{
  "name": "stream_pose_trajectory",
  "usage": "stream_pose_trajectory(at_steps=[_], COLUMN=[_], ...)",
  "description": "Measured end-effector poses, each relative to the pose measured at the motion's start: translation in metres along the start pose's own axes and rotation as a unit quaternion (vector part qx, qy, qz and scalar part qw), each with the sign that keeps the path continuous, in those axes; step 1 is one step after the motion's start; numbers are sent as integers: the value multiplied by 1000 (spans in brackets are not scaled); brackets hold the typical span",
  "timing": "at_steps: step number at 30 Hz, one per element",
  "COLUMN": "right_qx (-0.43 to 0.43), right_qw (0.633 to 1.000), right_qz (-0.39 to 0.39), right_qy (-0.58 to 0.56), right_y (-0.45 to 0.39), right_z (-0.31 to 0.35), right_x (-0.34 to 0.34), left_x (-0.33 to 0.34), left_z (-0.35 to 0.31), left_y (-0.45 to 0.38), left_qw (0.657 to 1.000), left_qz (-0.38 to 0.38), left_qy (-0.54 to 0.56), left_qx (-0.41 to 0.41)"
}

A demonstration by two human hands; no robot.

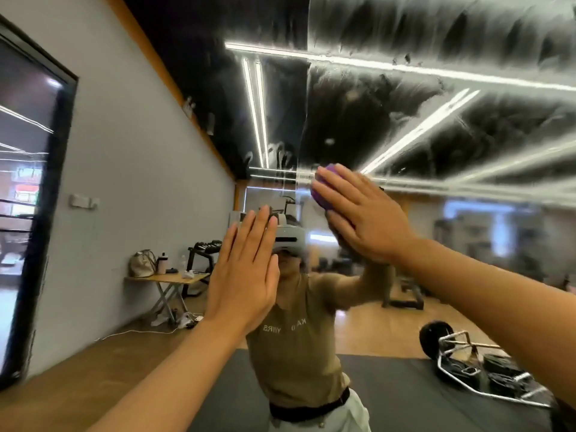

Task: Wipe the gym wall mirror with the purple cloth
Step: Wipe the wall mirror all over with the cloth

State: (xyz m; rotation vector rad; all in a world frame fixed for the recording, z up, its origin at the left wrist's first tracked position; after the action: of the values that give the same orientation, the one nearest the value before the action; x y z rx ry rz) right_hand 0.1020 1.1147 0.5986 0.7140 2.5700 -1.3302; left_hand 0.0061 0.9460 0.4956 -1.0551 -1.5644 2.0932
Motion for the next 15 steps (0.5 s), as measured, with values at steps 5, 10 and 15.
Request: stream_pose_trajectory(at_steps=[5, 10, 15], right_qx=[79, -78, -177], right_qw=[994, 997, 982], right_qz=[-39, 1, 34], right_qy=[-61, -9, 55], right_y=[-3, 87, 145], right_z=[21, 92, 120], right_x=[9, 51, 81], left_x=[8, 4, 6], left_z=[-6, -2, -15], left_y=[24, 25, 30], left_qw=[1000, 998, 995], left_qz=[4, 4, 1], left_qy=[-18, -57, -50], left_qx=[-24, -22, -82])
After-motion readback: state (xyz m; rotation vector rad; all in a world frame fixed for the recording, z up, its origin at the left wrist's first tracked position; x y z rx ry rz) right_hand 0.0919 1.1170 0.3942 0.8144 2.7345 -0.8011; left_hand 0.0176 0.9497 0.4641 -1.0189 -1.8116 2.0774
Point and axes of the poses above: each hand's wrist, its own y-axis away from the middle knuckle, its own x-axis out of the palm, z = x × y, the point moved 5 cm from there along -y, towards the middle knuckle, and after that the axes turned 10 degrees about z, right-handed, at the moved point
